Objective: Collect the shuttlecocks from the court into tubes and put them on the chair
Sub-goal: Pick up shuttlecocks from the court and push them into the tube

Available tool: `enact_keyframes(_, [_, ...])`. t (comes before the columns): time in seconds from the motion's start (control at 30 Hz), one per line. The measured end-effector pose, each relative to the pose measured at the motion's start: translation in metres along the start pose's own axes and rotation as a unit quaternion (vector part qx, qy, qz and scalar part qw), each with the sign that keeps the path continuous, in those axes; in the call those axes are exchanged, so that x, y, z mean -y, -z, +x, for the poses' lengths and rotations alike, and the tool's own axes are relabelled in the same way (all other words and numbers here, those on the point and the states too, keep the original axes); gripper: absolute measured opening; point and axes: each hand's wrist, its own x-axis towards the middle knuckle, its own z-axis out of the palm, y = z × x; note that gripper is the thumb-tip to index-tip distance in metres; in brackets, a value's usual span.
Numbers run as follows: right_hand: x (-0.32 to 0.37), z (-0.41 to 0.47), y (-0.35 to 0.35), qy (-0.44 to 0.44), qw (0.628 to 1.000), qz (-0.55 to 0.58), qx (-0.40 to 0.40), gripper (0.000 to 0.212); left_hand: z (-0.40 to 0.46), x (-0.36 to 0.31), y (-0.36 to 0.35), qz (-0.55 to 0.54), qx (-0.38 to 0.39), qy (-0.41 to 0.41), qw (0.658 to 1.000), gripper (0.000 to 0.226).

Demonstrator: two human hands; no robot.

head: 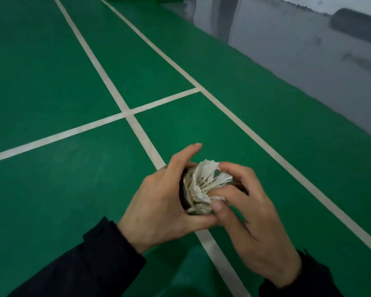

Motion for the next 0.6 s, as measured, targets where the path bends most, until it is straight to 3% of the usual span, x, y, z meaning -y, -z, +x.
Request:
enact_keyframes(0.2, [-0.018, -0.019, 0.006, -0.065, 0.998, 0.016, -0.013, 0.03, -0.031, 0.075, -0.029, 0.057, 0.101, 0.074, 0.991, 0.118])
enact_keyframes(0.37, [-0.03, -0.034, 0.018, -0.095, 0.987, -0.129, 0.011, 0.026, -0.089, 0.163, -0.046, 0.1, 0.164, 0.263, 0.945, 0.131])
enact_keyframes(0.47, [-0.041, -0.046, 0.019, -0.13, 0.969, -0.209, 0.013, 0.037, -0.103, 0.184, -0.053, 0.071, 0.149, 0.332, 0.929, 0.112])
enact_keyframes(0.53, [-0.049, -0.052, 0.017, -0.154, 0.975, -0.159, -0.006, 0.036, -0.106, 0.188, -0.058, 0.061, 0.14, 0.35, 0.924, 0.116])
enact_keyframes(0.6, [-0.058, -0.057, 0.014, -0.189, 0.981, -0.036, -0.036, 0.029, -0.107, 0.192, -0.059, 0.035, 0.125, 0.392, 0.911, 0.132])
